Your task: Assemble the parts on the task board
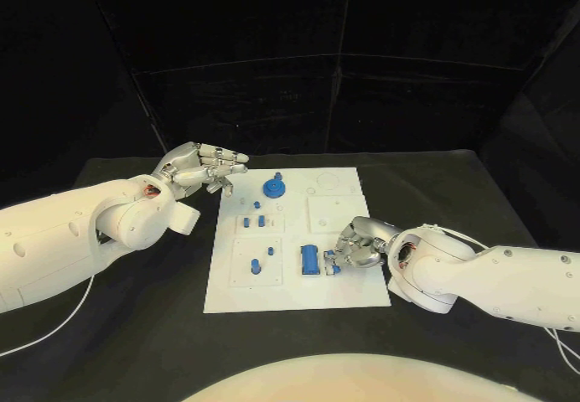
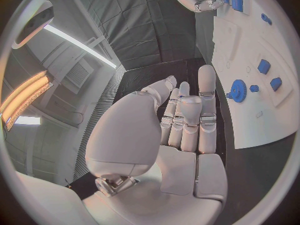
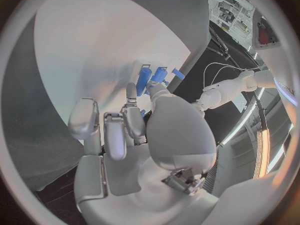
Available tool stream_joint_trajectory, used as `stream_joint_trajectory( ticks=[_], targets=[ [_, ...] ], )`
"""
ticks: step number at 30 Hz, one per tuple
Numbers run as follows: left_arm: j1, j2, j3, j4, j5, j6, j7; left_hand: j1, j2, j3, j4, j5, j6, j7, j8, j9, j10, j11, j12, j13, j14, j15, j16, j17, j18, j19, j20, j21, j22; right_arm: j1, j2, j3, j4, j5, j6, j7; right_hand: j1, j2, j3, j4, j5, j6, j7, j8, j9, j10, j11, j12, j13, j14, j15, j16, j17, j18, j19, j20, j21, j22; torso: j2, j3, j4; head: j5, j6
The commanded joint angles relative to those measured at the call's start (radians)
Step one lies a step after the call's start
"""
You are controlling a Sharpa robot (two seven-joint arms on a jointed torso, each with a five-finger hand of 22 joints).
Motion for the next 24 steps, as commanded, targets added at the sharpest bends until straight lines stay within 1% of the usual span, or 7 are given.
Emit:
stream_joint_trajectory(
  ticks=[1, 8, 13, 14, 17, 20, 24],
  targets=[
    [0.001, 0.000, 0.001, 0.002, 0.004, 0.010, 0.004, -0.001, 0.007, -0.001, -0.004, 0.004, -0.006, 0.001, 0.004, 0.001, -0.007, 0.001, 0.005, 0.002, -0.005, -0.001, 0.001, -0.002, 0.014, -0.001, 0.005, -0.003, -0.001, 0.001, 0.005, 0.000, -0.002, 0.005, 0.017, -0.034, -0.011, 0.003, 0.000, 0.005, -0.003, 0.008, 0.000, 0.007, 0.001, 0.006, -0.004, 0.006, 0.046, 0.090, -0.008, 0.003, 0.178, -0.008, 0.001, -0.004, 0.003, 0.000, 0.000, 0.0004, -0.0006, 0.001, -0.001],
    [0.001, 0.001, 0.001, 0.001, 0.004, 0.011, 0.003, -0.001, 0.007, -0.001, -0.004, 0.004, -0.006, 0.001, 0.004, 0.001, -0.007, 0.001, 0.005, 0.002, -0.005, -0.001, 0.001, -0.002, 0.014, -0.001, 0.005, -0.003, -0.001, 0.001, 0.017, 0.000, -0.006, 0.005, 0.012, -0.038, -0.013, 0.004, -0.001, 0.006, -0.003, 0.009, 0.000, 0.008, 0.002, 0.006, -0.004, 0.005, 0.045, 0.090, -0.008, 0.002, 0.177, -0.008, 0.001, -0.004, 0.003, 0.001, -0.001, 0.0005, -0.0002, 0.001, -0.001],
    [0.001, 0.002, 0.001, 0.000, 0.004, 0.011, 0.003, -0.001, 0.007, -0.001, -0.004, 0.004, -0.006, 0.001, 0.004, 0.001, -0.007, 0.001, 0.005, 0.002, -0.005, -0.001, 0.001, -0.002, 0.014, -0.001, 0.005, -0.003, -0.001, 0.001, 0.021, 0.000, -0.008, 0.005, 0.011, -0.039, -0.035, 0.000, -0.018, 0.020, -0.006, 0.010, 0.000, 0.011, 0.006, 0.008, -0.004, 0.007, 0.047, 0.090, -0.009, 0.002, 0.177, -0.009, 0.001, -0.006, 0.002, 0.001, 0.000, 0.0006, 0.0001, 0.002, -0.001],
    [0.001, 0.002, 0.001, 0.000, 0.004, 0.012, 0.003, -0.001, 0.007, -0.001, -0.004, 0.004, -0.006, 0.001, 0.004, 0.001, -0.007, 0.001, 0.005, 0.002, -0.005, -0.001, 0.001, -0.002, 0.014, -0.001, 0.005, -0.003, -0.001, 0.001, 0.021, 0.000, -0.008, 0.005, 0.010, -0.039, -0.044, -0.001, -0.026, 0.026, -0.017, 0.010, 0.000, 0.012, 0.007, 0.009, -0.004, 0.007, 0.047, 0.090, -0.009, 0.002, 0.177, -0.009, 0.001, -0.006, 0.002, 0.001, 0.000, 0.0006, -0.0002, 0.002, -0.001],
    [0.001, 0.002, 0.001, 0.000, 0.004, 0.012, 0.002, -0.001, 0.007, -0.001, -0.004, 0.004, -0.006, 0.001, 0.004, 0.001, -0.007, 0.001, 0.005, 0.002, -0.005, -0.001, 0.001, -0.002, 0.014, -0.001, 0.005, -0.003, -0.001, 0.001, 0.023, 0.000, -0.010, 0.005, 0.010, -0.039, -0.069, 0.001, -0.050, 0.044, -0.070, 0.011, 0.001, 0.014, 0.011, 0.010, -0.003, 0.007, 0.048, 0.090, -0.009, 0.002, 0.177, -0.009, 0.001, -0.006, 0.001, 0.000, 0.000, 0.0004, -0.0007, 0.002, -0.001],
    [0.001, 0.002, 0.001, 0.000, 0.004, 0.013, 0.002, -0.001, 0.007, -0.001, -0.004, 0.004, -0.006, 0.001, 0.004, 0.001, -0.007, 0.001, 0.005, 0.002, -0.005, -0.001, 0.001, -0.002, 0.014, -0.001, 0.005, -0.003, -0.001, 0.001, 0.024, 0.000, -0.011, 0.005, 0.008, -0.039, -0.090, 0.009, -0.080, 0.059, -0.155, 0.010, 0.001, 0.016, 0.015, 0.010, -0.003, 0.007, 0.048, 0.090, -0.008, 0.002, 0.177, -0.009, 0.002, -0.006, 0.001, 0.001, 0.000, 0.0000, -0.0008, 0.000, -0.001],
    [0.001, 0.002, 0.001, 0.000, 0.004, 0.013, 0.001, -0.001, 0.007, -0.001, -0.004, 0.004, -0.006, 0.001, 0.004, 0.001, -0.007, 0.001, 0.005, 0.002, -0.005, -0.001, 0.001, -0.002, 0.014, -0.001, 0.005, -0.003, -0.001, 0.001, 0.024, 0.000, -0.013, 0.005, 0.001, -0.038, -0.126, 0.028, -0.129, 0.063, -0.283, 0.007, 0.001, 0.020, 0.021, 0.010, -0.003, 0.007, 0.050, 0.090, -0.008, 0.001, 0.177, -0.009, 0.002, -0.006, 0.000, 0.001, 0.000, 0.0003, -0.0006, 0.000, -0.001]
  ],
)
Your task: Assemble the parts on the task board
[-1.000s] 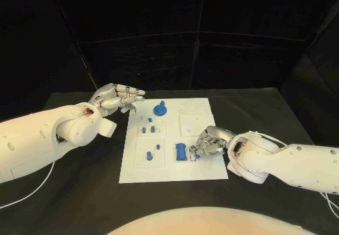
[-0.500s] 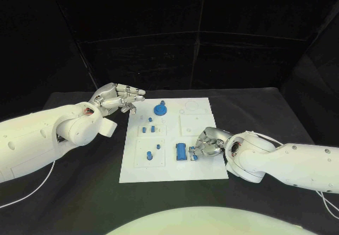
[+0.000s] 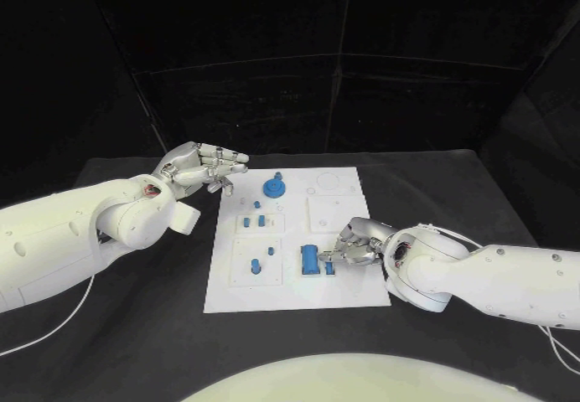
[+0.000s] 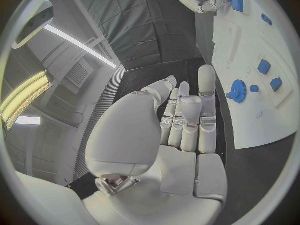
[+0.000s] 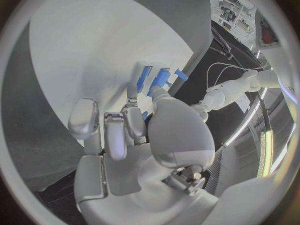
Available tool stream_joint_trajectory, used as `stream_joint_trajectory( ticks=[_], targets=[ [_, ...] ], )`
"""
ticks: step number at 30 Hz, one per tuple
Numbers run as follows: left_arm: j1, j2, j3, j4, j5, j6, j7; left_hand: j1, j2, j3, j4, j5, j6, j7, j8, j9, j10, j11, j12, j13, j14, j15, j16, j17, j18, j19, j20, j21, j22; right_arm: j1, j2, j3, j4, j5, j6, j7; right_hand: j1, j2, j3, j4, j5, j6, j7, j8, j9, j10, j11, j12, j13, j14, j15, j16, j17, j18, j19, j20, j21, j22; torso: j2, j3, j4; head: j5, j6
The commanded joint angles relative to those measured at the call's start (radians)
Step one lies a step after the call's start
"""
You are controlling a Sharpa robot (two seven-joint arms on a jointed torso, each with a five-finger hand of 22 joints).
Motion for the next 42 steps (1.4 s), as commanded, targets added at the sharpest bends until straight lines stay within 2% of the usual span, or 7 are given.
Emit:
stream_joint_trajectory(
  ticks=[1, 7, 18, 25, 29, 34, 42],
  targets=[
    [0.001, 0.001, 0.001, 0.001, 0.004, 0.011, 0.002, -0.001, 0.007, -0.001, -0.004, 0.004, -0.006, 0.001, 0.004, 0.001, -0.007, 0.001, 0.005, 0.002, -0.005, -0.001, 0.001, -0.001, 0.014, -0.001, 0.005, -0.003, -0.001, 0.001, 0.000, 0.000, 0.000, 0.001, -0.006, 0.000, -0.025, 0.011, -0.037, 0.001, -0.080, 0.000, 0.001, 0.007, 0.005, 0.007, 0.001, 0.002, 0.050, 0.086, -0.005, 0.001, 0.177, -0.009, 0.002, -0.006, 0.000, 0.001, 0.000, -0.0001, 0.0001, -0.001, 0.000],
    [0.001, 0.001, 0.001, 0.001, 0.004, 0.011, 0.001, -0.001, 0.007, -0.001, -0.004, 0.004, -0.006, 0.001, 0.004, 0.001, -0.007, 0.001, 0.005, 0.002, -0.005, -0.001, 0.001, -0.001, 0.014, -0.001, 0.005, -0.003, -0.001, 0.001, -0.005, 0.000, 0.003, 0.001, -0.009, 0.003, -0.040, 0.019, -0.062, 0.003, -0.117, -0.001, 0.001, 0.009, 0.008, 0.007, 0.001, 0.003, 0.052, 0.086, -0.005, 0.001, 0.178, -0.009, 0.003, -0.006, -0.001, 0.001, 0.000, -0.0002, -0.0001, -0.001, 0.000],
    [0.001, 0.000, 0.001, 0.000, 0.004, 0.008, 0.003, -0.001, 0.007, -0.001, -0.004, 0.004, -0.006, 0.001, 0.004, 0.001, -0.007, 0.001, 0.005, 0.002, -0.005, -0.001, 0.001, -0.001, 0.014, -0.001, 0.005, -0.003, -0.001, 0.002, -0.055, 0.000, 0.020, 0.051, -0.041, 0.140, 0.057, 0.036, -0.088, -0.031, -0.058, -0.018, 0.005, 0.005, 0.014, 0.001, 0.004, -0.007, 0.049, 0.085, -0.002, -0.003, 0.171, -0.006, -0.007, -0.005, -0.011, -0.014, -0.003, 0.0003, -0.0013, -0.004, 0.010],
    [0.001, 0.004, 0.000, -0.008, 0.024, -0.012, 0.016, -0.007, 0.005, -0.005, -0.002, 0.003, -0.009, 0.002, 0.005, 0.001, -0.010, 0.002, 0.007, 0.002, -0.011, 0.001, -0.004, -0.013, 0.013, -0.002, 0.005, -0.005, -0.002, 0.015, -0.090, 0.001, 0.000, 0.281, -0.071, 0.452, 0.159, 0.048, -0.104, -0.072, -0.010, -0.171, 0.073, -0.103, -0.034, -0.203, 0.063, -0.378, -0.187, -0.008, 0.044, -0.213, -0.144, 0.064, -0.251, 0.035, -0.281, -0.410, -0.016, -0.0037, -0.0010, -0.016, 0.031],
    [0.000, 0.015, 0.000, -0.024, 0.059, -0.042, 0.033, -0.022, 0.002, -0.019, 0.007, 0.003, -0.016, 0.003, 0.008, 0.001, -0.022, 0.006, 0.012, 0.002, -0.148, 0.009, -0.132, -0.207, 0.011, -0.067, 0.013, -0.048, -0.020, 0.051, -0.078, 0.002, -0.075, 0.491, -0.053, 0.612, 0.239, 0.066, -0.112, -0.095, -0.007, -0.215, 0.112, -0.141, -0.063, -0.429, 0.105, -0.691, -0.418, -0.233, 0.084, -0.719, -0.669, 0.076, -0.379, 0.078, -0.504, -0.592, -0.026, -0.0059, 0.0014, -0.026, 0.055],
    [-0.002, 0.050, 0.000, -0.071, 0.142, -0.097, 0.065, -0.031, 0.004, -0.036, 0.024, 0.003, -0.024, 0.009, 0.015, 0.000, -0.053, 0.021, 0.002, -0.013, -0.306, 0.036, -0.331, -0.310, 0.006, -0.232, 0.035, -0.176, -0.090, 0.087, -0.006, 0.003, -0.232, 0.747, -0.002, 0.754, 0.313, 0.087, -0.099, -0.122, -0.029, -0.232, 0.156, -0.171, -0.100, -0.558, 0.159, -0.880, -0.615, -0.352, 0.143, -0.957, -0.777, 0.069, -0.461, 0.126, -0.685, -0.702, -0.043, -0.0128, 0.0035, -0.034, 0.096],
    [-0.007, 0.134, 0.000, -0.201, 0.256, -0.196, 0.119, -0.028, 0.007, -0.059, 0.058, 0.002, -0.045, 0.005, 0.006, -0.001, -0.062, 0.050, -0.077, -0.033, -0.378, 0.108, -0.783, -0.527, 0.010, -0.430, 0.123, -0.428, -0.295, 0.104, 0.189, 0.006, -0.518, 0.951, 0.077, 0.889, 0.352, 0.110, -0.072, -0.156, -0.059, -0.169, 0.159, -0.265, -0.203, -0.485, 0.183, -1.049, -0.969, -0.455, 0.203, -1.314, -1.009, 0.082, -0.527, 0.206, -0.948, -0.870, -0.065, -0.0145, 0.0061, -0.023, 0.158]
  ],
)
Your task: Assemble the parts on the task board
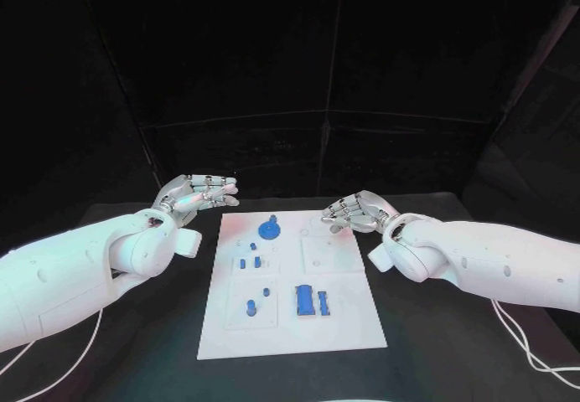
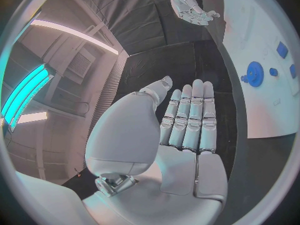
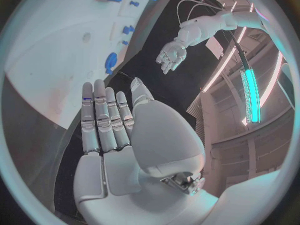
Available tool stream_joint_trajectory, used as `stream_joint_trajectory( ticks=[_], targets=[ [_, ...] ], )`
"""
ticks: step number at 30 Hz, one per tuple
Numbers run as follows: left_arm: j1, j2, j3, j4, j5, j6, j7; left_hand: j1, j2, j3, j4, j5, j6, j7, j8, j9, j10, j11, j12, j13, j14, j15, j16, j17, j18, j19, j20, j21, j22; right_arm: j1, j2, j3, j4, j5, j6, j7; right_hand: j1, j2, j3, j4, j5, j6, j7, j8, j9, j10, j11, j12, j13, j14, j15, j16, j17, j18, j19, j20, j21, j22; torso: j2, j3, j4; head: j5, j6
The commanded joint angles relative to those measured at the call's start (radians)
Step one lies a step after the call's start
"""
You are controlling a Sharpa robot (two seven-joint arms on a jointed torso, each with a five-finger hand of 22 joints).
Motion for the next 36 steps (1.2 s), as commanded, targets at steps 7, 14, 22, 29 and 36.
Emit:
stream_joint_trajectory(
  ticks=[7, 14, 22, 29, 36],
  targets=[
    [-0.006, 0.107, 0.003, -0.159, 0.134, -0.123, 0.098, 0.008, 0.014, -0.049, 0.016, 0.003, -0.022, -0.027, -0.033, -0.002, -0.016, 0.041, -0.098, 0.000, 0.022, 0.047, -0.242, -0.114, 0.017, -0.065, 0.058, -0.135, -0.160, 0.005, 0.176, 0.004, -0.236, 0.228, 0.125, 0.190, -0.026, 0.011, 0.013, -0.049, -0.008, 0.069, 0.001, -0.097, -0.084, 0.065, 0.006, -0.079, -0.250, 0.042, 0.026, -0.171, -0.158, 0.014, 0.045, 0.028, -0.152, -0.107, -0.020, 0.0045, 0.0088, 0.009, 0.051],
    [-0.012, 0.124, 0.003, -0.175, 0.096, -0.096, 0.058, -0.444, 0.109, -0.153, -0.063, -0.037, -0.345, -0.081, -0.098, -0.067, -0.372, -0.015, -0.169, -0.064, -0.290, -0.001, -0.337, -0.164, -0.050, -0.324, -0.030, -0.218, -0.300, 0.002, 0.201, 0.006, -0.259, 0.181, 0.077, 0.139, -0.514, -0.054, 0.096, -0.139, -0.070, -0.232, -0.067, -0.193, -0.135, -0.261, -0.047, -0.134, -0.323, -0.298, -0.021, -0.263, -0.234, -0.052, -0.225, -0.056, -0.257, -0.175, -0.018, 0.0043, 0.0049, 0.013, 0.055],
    [-0.045, 0.077, 0.023, -0.060, 0.078, -0.200, 0.084, -0.709, 0.109, -0.209, -0.063, -0.124, -0.529, -0.112, -0.098, -0.067, -0.570, -0.051, -0.169, -0.064, -0.471, -0.032, -0.372, -0.235, -0.072, -0.469, -0.083, -0.218, -0.365, -0.024, 0.158, 0.042, -0.144, 0.246, -0.028, 0.167, -0.787, -0.054, 0.096, -0.139, -0.108, -0.412, -0.105, -0.193, -0.214, -0.455, -0.077, -0.228, -0.399, -0.500, -0.110, -0.263, -0.263, -0.070, -0.387, -0.104, -0.303, -0.204, -0.031, 0.0193, -0.0333, 0.071, 0.063],
    [-0.108, -0.011, 0.061, 0.155, 0.044, -0.395, 0.132, -0.874, 0.109, -0.242, -0.063, -0.124, -0.644, -0.186, -0.098, -0.067, -0.694, -0.142, -0.169, -0.064, -0.585, -0.109, -0.458, -0.235, -0.088, -0.561, -0.117, -0.218, -0.405, -0.069, 0.079, 0.107, 0.067, 0.364, -0.218, 0.218, -0.962, -0.054, 0.096, -0.139, -0.132, -0.527, -0.130, -0.193, -0.214, -0.580, -0.154, -0.228, -0.399, -0.630, -0.110, -0.263, -0.336, -0.091, -0.491, -0.135, -0.333, -0.278, -0.042, 0.0312, -0.0638, 0.116, 0.070],
    [-0.152, -0.073, 0.087, 0.306, 0.020, -0.533, 0.166, -1.003, 0.109, -0.267, -0.063, -0.124, -0.734, -0.186, -0.098, -0.067, -0.790, -0.142, -0.169, -0.064, -0.674, -0.109, -0.458, -0.235, -0.169, -0.632, -0.143, -0.218, -0.436, -0.099, 0.028, 0.149, 0.204, 0.441, -0.342, 0.251, -1.094, -0.054, 0.096, -0.139, -0.203, -0.614, -0.202, -0.193, -0.214, -0.674, -0.154, -0.228, -0.399, -0.728, -0.110, -0.263, -0.336, -0.101, -0.569, -0.226, -0.421, -0.278, -0.043, 0.0318, -0.0654, 0.119, 0.070]
  ],
)
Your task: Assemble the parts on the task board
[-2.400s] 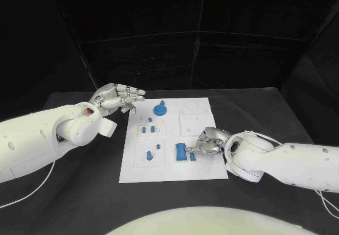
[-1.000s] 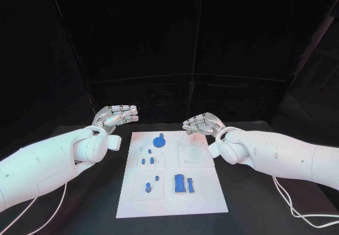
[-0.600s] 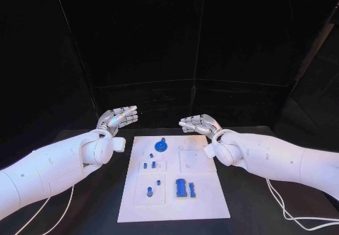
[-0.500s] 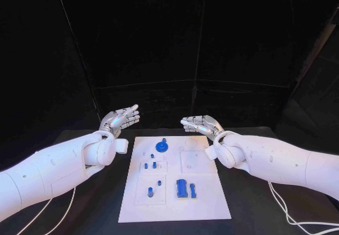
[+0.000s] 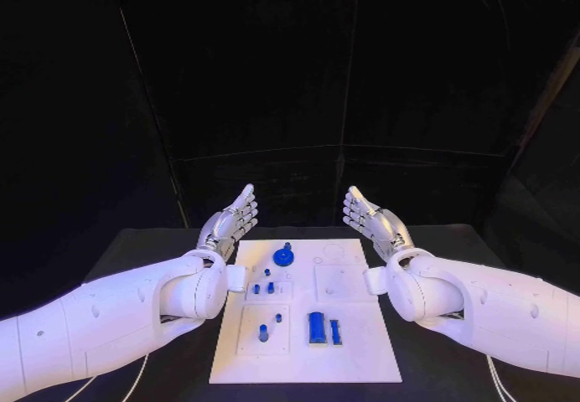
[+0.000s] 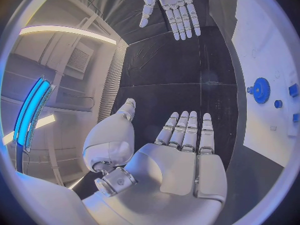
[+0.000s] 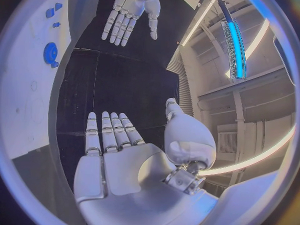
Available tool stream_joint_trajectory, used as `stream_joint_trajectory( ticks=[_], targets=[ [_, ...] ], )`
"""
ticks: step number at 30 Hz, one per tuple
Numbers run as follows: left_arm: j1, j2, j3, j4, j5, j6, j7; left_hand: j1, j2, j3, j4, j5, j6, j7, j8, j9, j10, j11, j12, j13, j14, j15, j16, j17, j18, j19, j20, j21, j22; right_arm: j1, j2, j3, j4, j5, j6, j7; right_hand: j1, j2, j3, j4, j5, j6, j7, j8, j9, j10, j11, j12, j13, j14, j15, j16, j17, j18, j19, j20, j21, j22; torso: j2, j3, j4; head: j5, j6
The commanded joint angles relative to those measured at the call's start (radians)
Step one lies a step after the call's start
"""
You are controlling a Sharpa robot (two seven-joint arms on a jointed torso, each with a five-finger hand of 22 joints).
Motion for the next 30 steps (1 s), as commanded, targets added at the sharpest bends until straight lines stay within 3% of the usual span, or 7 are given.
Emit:
stream_joint_trajectory(
  ticks=[1, 2, 3, 6, 26, 27, 30],
  targets=[
    [-0.010, -0.016, 0.007, 0.045, -0.040, -0.152, 0.061, -0.171, 0.001, -0.036, -0.001, -0.012, -0.119, -0.015, -0.008, -0.002, -0.128, -0.033, -0.007, -0.002, -0.117, -0.018, -0.026, -0.004, -0.067, -0.094, -0.034, -0.005, -0.042, -0.006, -0.013, 0.010, 0.040, 0.092, -0.142, 0.057, -0.180, -0.002, 0.003, -0.008, -0.040, -0.119, -0.043, -0.008, -0.005, -0.127, -0.017, -0.011, -0.005, -0.134, -0.008, -0.005, -0.014, -0.030, -0.105, -0.097, -0.089, -0.014, -0.001, 0.0015, -0.0044, 0.001, 0.000],
    [-0.013, -0.020, 0.009, 0.055, -0.041, -0.161, 0.064, -0.179, 0.001, -0.038, -0.001, -0.012, -0.125, -0.015, -0.008, -0.002, -0.134, -0.033, -0.007, -0.002, -0.123, -0.018, -0.026, -0.004, -0.067, -0.099, -0.105, -0.005, -0.044, -0.008, -0.016, 0.012, 0.048, 0.096, -0.150, 0.059, -0.190, -0.002, 0.003, -0.008, -0.040, -0.125, -0.043, -0.008, -0.005, -0.135, -0.017, -0.011, -0.005, -0.140, -0.008, -0.005, -0.014, -0.100, -0.111, -0.097, -0.089, -0.014, -0.001, 0.0015, -0.0044, 0.001, 0.000],
    [-0.015, -0.024, 0.011, 0.063, -0.043, -0.168, 0.065, -0.194, 0.001, -0.109, -0.001, -0.012, -0.135, -0.015, -0.008, -0.002, -0.145, -0.033, -0.007, -0.002, -0.133, -0.018, -0.026, -0.004, -0.067, -0.106, -0.105, -0.005, -0.047, -0.009, -0.018, 0.014, 0.054, 0.100, -0.155, 0.060, -0.205, -0.002, 0.003, -0.008, -0.040, -0.135, -0.043, -0.008, -0.005, -0.145, -0.017, -0.011, -0.005, -0.152, -0.008, -0.005, -0.014, -0.100, -0.119, -0.097, -0.089, -0.014, -0.001, 0.0015, -0.0044, 0.001, 0.000],
    [-0.019, -0.028, 0.013, 0.074, -0.044, -0.179, 0.068, -0.238, 0.001, -0.109, -0.001, -0.012, -0.166, -0.015, -0.008, -0.002, -0.177, -0.033, -0.007, -0.002, -0.163, -0.018, -0.026, -0.004, -0.067, -0.132, -0.105, -0.005, -0.127, -0.010, -0.020, 0.016, 0.060, 0.103, -0.161, 0.062, -0.247, -0.002, 0.003, -0.008, -0.040, -0.163, -0.043, -0.008, -0.005, -0.175, -0.017, -0.011, -0.005, -0.183, -0.008, -0.005, -0.014, -0.100, -0.144, -0.097, -0.089, -0.014, -0.001, 0.0015, -0.0044, 0.001, 0.000],
    [-0.019, -0.028, 0.013, 0.074, -0.044, -0.179, 0.068, -0.397, 0.001, -0.109, -0.001, -0.012, -0.277, -0.015, -0.008, -0.002, -0.297, -0.033, -0.007, -0.002, -0.271, -0.018, -0.026, -0.004, -0.067, -0.215, -0.105, -0.005, -0.127, -0.010, -0.020, 0.016, 0.060, 0.103, -0.161, 0.062, -0.416, -0.002, 0.003, -0.008, -0.040, -0.274, -0.043, -0.008, -0.005, -0.296, -0.017, -0.011, -0.005, -0.309, -0.008, -0.005, -0.014, -0.100, -0.244, -0.097, -0.089, -0.014, -0.001, 0.0015, -0.0044, 0.001, 0.000],
    [-0.019, -0.028, 0.013, 0.074, -0.044, -0.179, 0.068, -0.402, 0.001, -0.109, -0.001, -0.012, -0.279, -0.015, -0.008, -0.002, -0.297, -0.033, -0.007, -0.002, -0.273, -0.018, -0.026, -0.004, -0.067, -0.286, -0.105, -0.005, -0.127, -0.010, -0.020, 0.016, 0.060, 0.103, -0.161, 0.062, -0.420, -0.002, 0.003, -0.008, -0.040, -0.275, -0.043, -0.008, -0.005, -0.298, -0.017, -0.011, -0.005, -0.311, -0.008, -0.005, -0.014, -0.100, -0.246, -0.097, -0.089, -0.014, -0.001, 0.0015, -0.0044, 0.001, 0.000],
    [-0.019, -0.028, 0.013, 0.074, -0.044, -0.179, 0.068, -0.410, 0.001, -0.109, -0.001, -0.012, -0.286, -0.015, -0.008, -0.002, -0.307, -0.033, -0.007, -0.002, -0.280, -0.018, -0.026, -0.004, -0.067, -0.286, -0.105, -0.005, -0.127, -0.010, -0.020, 0.016, 0.060, 0.103, -0.161, 0.062, -0.431, -0.002, 0.003, -0.008, -0.040, -0.282, -0.043, -0.008, -0.005, -0.306, -0.017, -0.011, -0.005, -0.321, -0.008, -0.005, -0.014, -0.100, -0.252, -0.097, -0.089, -0.014, -0.001, 0.0015, -0.0044, 0.001, 0.000]
  ],
)
